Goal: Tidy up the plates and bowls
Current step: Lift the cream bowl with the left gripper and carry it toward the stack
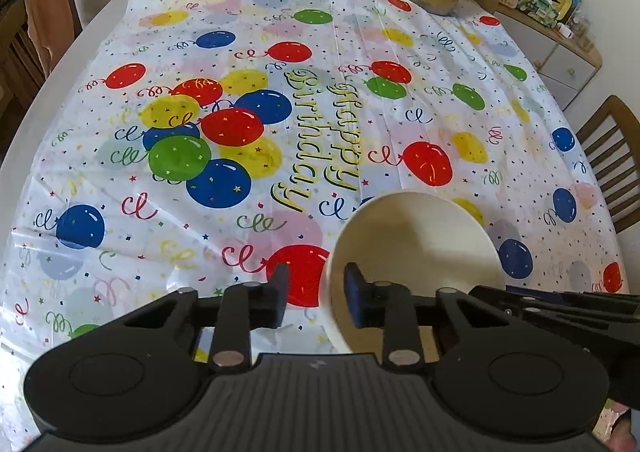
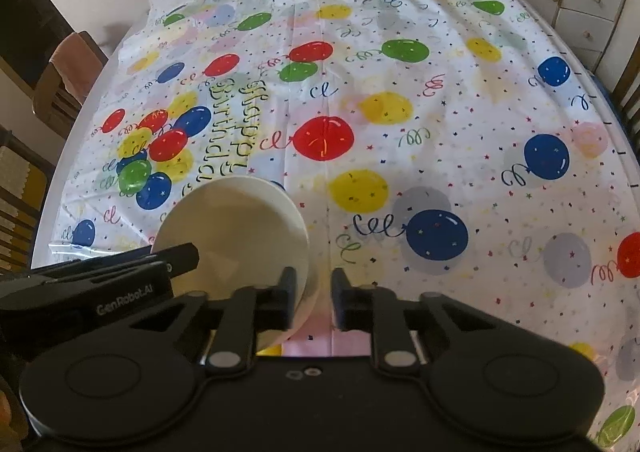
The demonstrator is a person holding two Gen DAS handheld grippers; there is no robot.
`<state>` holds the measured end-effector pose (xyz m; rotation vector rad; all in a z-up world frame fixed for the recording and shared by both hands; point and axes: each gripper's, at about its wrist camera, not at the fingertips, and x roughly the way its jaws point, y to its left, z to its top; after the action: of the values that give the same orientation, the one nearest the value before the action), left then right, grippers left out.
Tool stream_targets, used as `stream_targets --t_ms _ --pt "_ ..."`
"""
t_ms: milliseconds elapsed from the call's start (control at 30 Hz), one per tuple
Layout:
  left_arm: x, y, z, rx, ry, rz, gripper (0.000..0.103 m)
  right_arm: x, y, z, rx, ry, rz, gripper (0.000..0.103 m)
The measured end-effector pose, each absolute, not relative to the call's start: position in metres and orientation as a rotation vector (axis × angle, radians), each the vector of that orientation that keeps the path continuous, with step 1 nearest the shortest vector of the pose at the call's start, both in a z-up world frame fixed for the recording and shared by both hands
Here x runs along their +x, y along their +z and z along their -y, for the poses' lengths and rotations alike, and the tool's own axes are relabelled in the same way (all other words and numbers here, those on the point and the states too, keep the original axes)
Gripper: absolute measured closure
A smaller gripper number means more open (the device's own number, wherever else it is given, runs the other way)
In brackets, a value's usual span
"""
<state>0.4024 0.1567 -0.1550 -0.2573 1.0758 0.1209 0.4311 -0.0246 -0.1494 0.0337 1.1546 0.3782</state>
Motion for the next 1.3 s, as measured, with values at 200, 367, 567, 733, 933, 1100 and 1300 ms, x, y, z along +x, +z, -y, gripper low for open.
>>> stream_targets --t_ms 200,367,567,733,933,1100,1300 --pt "0.402 -0.157 -0.156 -0.271 0.108 -1.08 0.093 0.43 -0.148 0.023 0.039 0.378 -1.16 0.096" --pt "0.397 -0.155 -0.151 -0.265 0.1 -1.084 0.094 0.426 -0.147 0.023 0.034 0.379 -1.158 0.096" --pt "0.385 -0.15 -0.143 -0.261 0.099 -1.094 0.094 0.417 -0.141 0.03 0.036 0.386 -1.16 0.096" --pt "0.369 -0.139 -0.135 -0.249 0.098 -1.091 0.094 0.403 -0.133 0.038 0.037 0.398 -1.154 0.096" --pt "0.342 -0.125 -0.125 -0.239 0.11 -1.089 0.094 0.381 -0.123 0.05 0.049 0.425 -1.148 0.096" --pt "0.317 -0.113 -0.114 -0.241 0.134 -1.083 0.094 0.359 -0.112 0.06 0.046 0.454 -1.135 0.096" --pt "0.285 -0.099 -0.101 -0.247 0.159 -1.069 0.094 0.331 -0.098 0.075 0.039 0.488 -1.12 0.095"
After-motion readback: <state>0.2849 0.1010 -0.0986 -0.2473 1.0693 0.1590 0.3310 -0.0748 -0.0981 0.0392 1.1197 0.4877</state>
